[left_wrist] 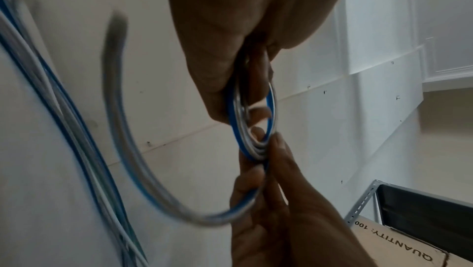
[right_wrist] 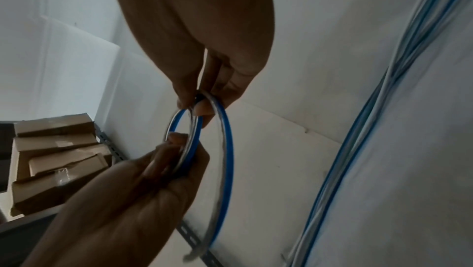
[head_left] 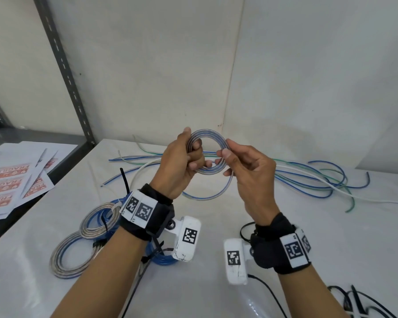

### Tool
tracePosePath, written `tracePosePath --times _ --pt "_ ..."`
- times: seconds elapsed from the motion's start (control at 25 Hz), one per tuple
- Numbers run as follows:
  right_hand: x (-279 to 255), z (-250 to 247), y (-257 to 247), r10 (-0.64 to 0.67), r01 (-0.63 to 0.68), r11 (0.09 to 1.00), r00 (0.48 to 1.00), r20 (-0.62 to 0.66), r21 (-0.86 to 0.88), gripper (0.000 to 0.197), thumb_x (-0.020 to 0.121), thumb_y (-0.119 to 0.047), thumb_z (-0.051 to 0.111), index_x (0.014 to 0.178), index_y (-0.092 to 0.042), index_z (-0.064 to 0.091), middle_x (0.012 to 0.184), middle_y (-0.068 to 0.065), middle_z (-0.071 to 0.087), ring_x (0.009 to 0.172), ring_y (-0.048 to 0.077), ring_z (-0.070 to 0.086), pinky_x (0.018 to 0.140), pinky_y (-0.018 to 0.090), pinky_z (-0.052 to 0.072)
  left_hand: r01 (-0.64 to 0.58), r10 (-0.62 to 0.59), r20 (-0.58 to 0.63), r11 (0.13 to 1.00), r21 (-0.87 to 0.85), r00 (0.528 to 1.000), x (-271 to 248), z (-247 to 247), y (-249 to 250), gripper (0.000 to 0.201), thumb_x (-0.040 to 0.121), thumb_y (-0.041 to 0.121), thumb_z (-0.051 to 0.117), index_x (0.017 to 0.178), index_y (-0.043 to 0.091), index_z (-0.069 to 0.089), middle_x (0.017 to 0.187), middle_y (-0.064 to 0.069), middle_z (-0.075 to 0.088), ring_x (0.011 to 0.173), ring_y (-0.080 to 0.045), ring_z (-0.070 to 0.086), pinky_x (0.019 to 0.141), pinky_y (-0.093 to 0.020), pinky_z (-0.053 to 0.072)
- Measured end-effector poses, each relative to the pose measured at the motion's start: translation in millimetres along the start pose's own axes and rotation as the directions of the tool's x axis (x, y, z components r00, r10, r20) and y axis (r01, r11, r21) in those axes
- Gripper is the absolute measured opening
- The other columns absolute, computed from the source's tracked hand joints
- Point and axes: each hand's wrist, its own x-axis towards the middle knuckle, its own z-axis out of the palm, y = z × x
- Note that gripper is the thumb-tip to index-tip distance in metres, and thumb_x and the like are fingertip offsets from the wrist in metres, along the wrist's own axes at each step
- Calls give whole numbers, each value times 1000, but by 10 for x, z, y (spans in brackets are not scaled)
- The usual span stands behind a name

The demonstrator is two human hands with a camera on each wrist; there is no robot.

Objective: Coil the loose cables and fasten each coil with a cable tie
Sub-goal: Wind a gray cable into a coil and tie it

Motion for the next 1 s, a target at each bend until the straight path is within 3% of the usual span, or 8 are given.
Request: tracePosePath --times 0.12,0.24,0.32,0.44,0.6,0.8,1.0 --pt "84 -220 -105 -54 76 986 988 145 -150 19 94 -8 70 107 -21 76 92 4 79 75 17 70 56 26 50 95 -106 62 981 172 992 -6 -2 16 54 109 38 31 70 7 51 46 2 27 40 -16 32 71 -39 58" --pt "102 -313 -153 -22 138 937 940 341 -320 19 93 -8 71 103 -24 78 87 -3 77 72 18 70 57 23 48 52 -132 119 853 519 984 -63 -29 -13 56 108 44 37 67 9 51 50 2 32 44 -19 31 71 -37 57" --pt "97 -324 -140 6 147 917 925 379 -371 19 94 -9 70 106 -22 78 89 -5 77 75 19 71 58 24 51 -6 -101 134 777 630 986 -80 -31 -59 52 107 45 41 69 11 53 59 2 36 54 -20 34 68 -35 53" --pt "111 -340 -111 -41 136 938 956 289 -319 20 96 -11 67 112 -21 76 97 -5 78 84 17 74 65 29 60 -52 32 47 848 528 998 -42 -66 -56 49 107 43 43 69 13 49 57 5 31 51 -14 31 63 -33 45" --pt "70 -233 -31 -34 61 986 985 167 -157 13 93 -10 71 101 -18 76 90 6 79 85 26 76 69 31 60 -118 133 -64 974 195 989 6 -96 82 49 110 40 34 67 17 38 53 6 18 43 -11 21 54 -26 40" --pt "-48 19 33 -18 22 999 996 86 -47 12 88 -8 76 100 -10 75 91 10 78 86 26 76 72 32 62 -156 162 -105 986 64 981 -19 -72 136 49 110 40 32 67 16 35 51 8 18 44 -11 19 53 -25 37" --pt "-106 124 43 33 -28 994 998 -51 107 19 84 -2 78 91 -3 60 91 17 78 91 32 76 76 37 62 -164 165 -108 986 21 980 -44 48 4 49 110 40 32 68 17 36 60 1 13 45 -11 19 53 -26 39"
